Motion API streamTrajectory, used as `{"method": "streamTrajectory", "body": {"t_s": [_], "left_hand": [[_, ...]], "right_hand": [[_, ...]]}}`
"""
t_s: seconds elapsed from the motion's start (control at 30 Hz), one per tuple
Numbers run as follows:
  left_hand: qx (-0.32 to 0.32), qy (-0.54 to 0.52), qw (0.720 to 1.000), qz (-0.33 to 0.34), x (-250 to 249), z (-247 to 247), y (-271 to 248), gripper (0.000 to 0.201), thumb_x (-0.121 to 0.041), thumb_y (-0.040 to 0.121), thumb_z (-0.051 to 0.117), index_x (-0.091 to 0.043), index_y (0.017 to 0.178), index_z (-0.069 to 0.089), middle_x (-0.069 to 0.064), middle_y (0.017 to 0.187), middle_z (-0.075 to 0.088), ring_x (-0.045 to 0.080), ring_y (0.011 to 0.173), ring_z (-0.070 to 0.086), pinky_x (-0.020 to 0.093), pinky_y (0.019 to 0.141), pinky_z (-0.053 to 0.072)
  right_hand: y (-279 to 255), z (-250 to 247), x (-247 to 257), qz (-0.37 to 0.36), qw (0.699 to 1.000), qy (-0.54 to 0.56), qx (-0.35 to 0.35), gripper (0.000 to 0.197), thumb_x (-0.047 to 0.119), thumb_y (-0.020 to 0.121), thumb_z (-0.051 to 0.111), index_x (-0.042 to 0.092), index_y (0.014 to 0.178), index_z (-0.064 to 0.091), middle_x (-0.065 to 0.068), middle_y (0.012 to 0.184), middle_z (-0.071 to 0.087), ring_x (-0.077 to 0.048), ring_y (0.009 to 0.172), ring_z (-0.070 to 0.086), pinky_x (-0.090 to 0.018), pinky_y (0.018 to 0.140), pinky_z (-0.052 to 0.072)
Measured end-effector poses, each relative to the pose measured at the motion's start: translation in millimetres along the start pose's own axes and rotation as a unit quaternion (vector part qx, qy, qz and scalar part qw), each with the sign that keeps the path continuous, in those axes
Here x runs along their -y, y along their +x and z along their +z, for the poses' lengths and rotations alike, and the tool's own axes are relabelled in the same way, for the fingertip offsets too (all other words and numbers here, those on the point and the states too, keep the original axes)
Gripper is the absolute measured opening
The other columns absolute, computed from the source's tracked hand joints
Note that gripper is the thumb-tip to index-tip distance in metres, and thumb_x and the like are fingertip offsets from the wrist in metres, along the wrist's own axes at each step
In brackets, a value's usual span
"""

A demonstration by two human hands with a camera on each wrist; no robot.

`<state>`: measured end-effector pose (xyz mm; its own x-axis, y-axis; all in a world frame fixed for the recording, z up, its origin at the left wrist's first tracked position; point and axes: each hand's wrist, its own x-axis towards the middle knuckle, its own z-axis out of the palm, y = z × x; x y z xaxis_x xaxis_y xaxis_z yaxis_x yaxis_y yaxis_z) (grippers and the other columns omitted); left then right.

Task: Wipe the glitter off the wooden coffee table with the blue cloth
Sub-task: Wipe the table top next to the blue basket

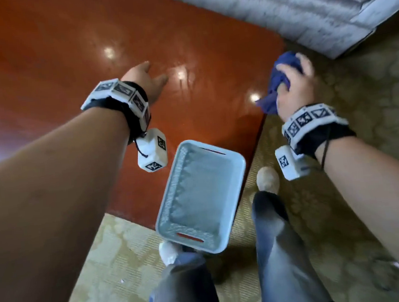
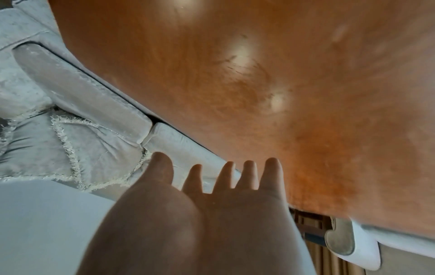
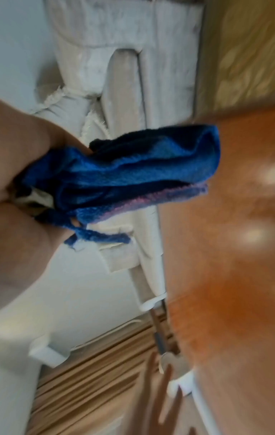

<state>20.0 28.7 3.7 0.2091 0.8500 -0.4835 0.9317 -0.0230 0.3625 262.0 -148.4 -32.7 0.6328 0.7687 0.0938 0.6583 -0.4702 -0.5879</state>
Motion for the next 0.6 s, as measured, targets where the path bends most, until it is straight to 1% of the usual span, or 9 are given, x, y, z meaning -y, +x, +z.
{"method": "streamTrajectory", "body": {"t_s": [0.03,0.1,0.13,0.2,0.27,0.33,0.4,0.53,0.6], "left_hand": [[-0.013,-0.001,1.000,0.003,17,-14,-8,0.066,-0.048,0.096,0.049,-0.019,0.152,0.027,0.007,0.152,0.038,0.028,0.135,0.040,0.033,0.107,0.034],[-0.033,-0.011,0.999,-0.003,47,-32,-21,0.065,-0.047,0.097,0.047,-0.019,0.152,0.026,0.007,0.153,0.036,0.028,0.136,0.039,0.036,0.107,0.035],[-0.048,-0.018,0.999,-0.008,60,-37,-27,0.065,-0.046,0.098,0.047,-0.019,0.152,0.026,0.006,0.153,0.036,0.027,0.137,0.039,0.036,0.107,0.035],[-0.082,-0.041,0.996,-0.019,86,-42,-39,0.062,-0.047,0.098,0.047,-0.020,0.151,0.029,0.005,0.152,0.038,0.024,0.136,0.039,0.034,0.106,0.034],[-0.100,-0.058,0.993,-0.030,108,-40,-44,0.061,-0.047,0.097,0.048,-0.021,0.150,0.032,0.003,0.151,0.039,0.023,0.136,0.040,0.032,0.106,0.034],[-0.097,-0.062,0.993,-0.039,123,-35,-44,0.062,-0.047,0.097,0.048,-0.021,0.151,0.031,0.002,0.152,0.038,0.023,0.137,0.038,0.033,0.107,0.033],[-0.090,-0.056,0.993,-0.054,134,-30,-37,0.063,-0.047,0.097,0.047,-0.020,0.151,0.030,0.002,0.153,0.036,0.022,0.139,0.036,0.033,0.108,0.033],[-0.064,-0.048,0.995,-0.061,137,-14,-19,0.065,-0.049,0.096,0.048,-0.020,0.151,0.029,0.005,0.155,0.033,0.023,0.140,0.034,0.036,0.111,0.031],[-0.048,-0.054,0.995,-0.073,136,-8,-9,0.066,-0.050,0.095,0.048,-0.023,0.152,0.027,0.005,0.156,0.031,0.024,0.140,0.034,0.038,0.111,0.034]], "right_hand": [[-1,-1,29,-0.010,1.000,0.014,-0.021,0.047,0.009,0.077,0.040,0.008,0.118,0.064,-0.021,0.143,0.037,-0.037,0.129,0.040,-0.033,0.109,0.030],[-3,3,74,-0.028,0.998,0.041,-0.038,0.048,0.011,0.077,0.038,0.009,0.118,0.064,-0.019,0.142,0.040,-0.032,0.129,0.042,-0.028,0.107,0.028],[-2,7,92,-0.030,0.997,0.052,-0.037,0.047,0.011,0.078,0.039,0.009,0.119,0.063,-0.018,0.142,0.040,-0.030,0.129,0.042,-0.024,0.106,0.027],[-5,19,120,-0.016,0.997,0.068,-0.015,0.044,0.007,0.083,0.041,0.010,0.123,0.060,-0.016,0.142,0.039,-0.025,0.130,0.041,-0.015,0.103,0.025],[-6,36,136,0.012,0.996,0.091,0.002,0.041,0.003,0.087,0.042,0.010,0.126,0.057,-0.014,0.142,0.038,-0.022,0.129,0.041,-0.009,0.100,0.023],[-6,53,145,0.018,0.992,0.121,0.001,0.040,0.001,0.087,0.043,0.007,0.124,0.057,-0.014,0.139,0.040,-0.020,0.126,0.043,-0.001,0.093,0.022],[-4,69,150,0.020,0.992,0.124,0.010,0.040,0.000,0.087,0.042,0.006,0.124,0.057,-0.014,0.137,0.041,-0.018,0.123,0.045,0.005,0.086,0.018],[4,85,141,0.053,0.993,0.096,0.031,0.040,0.001,0.089,0.042,0.009,0.125,0.057,-0.012,0.138,0.041,-0.019,0.122,0.046,0.002,0.084,0.020],[10,90,137,0.059,0.994,0.083,0.041,0.040,0.002,0.089,0.041,0.009,0.125,0.057,-0.011,0.139,0.041,-0.019,0.122,0.047,0.001,0.084,0.020]]}}
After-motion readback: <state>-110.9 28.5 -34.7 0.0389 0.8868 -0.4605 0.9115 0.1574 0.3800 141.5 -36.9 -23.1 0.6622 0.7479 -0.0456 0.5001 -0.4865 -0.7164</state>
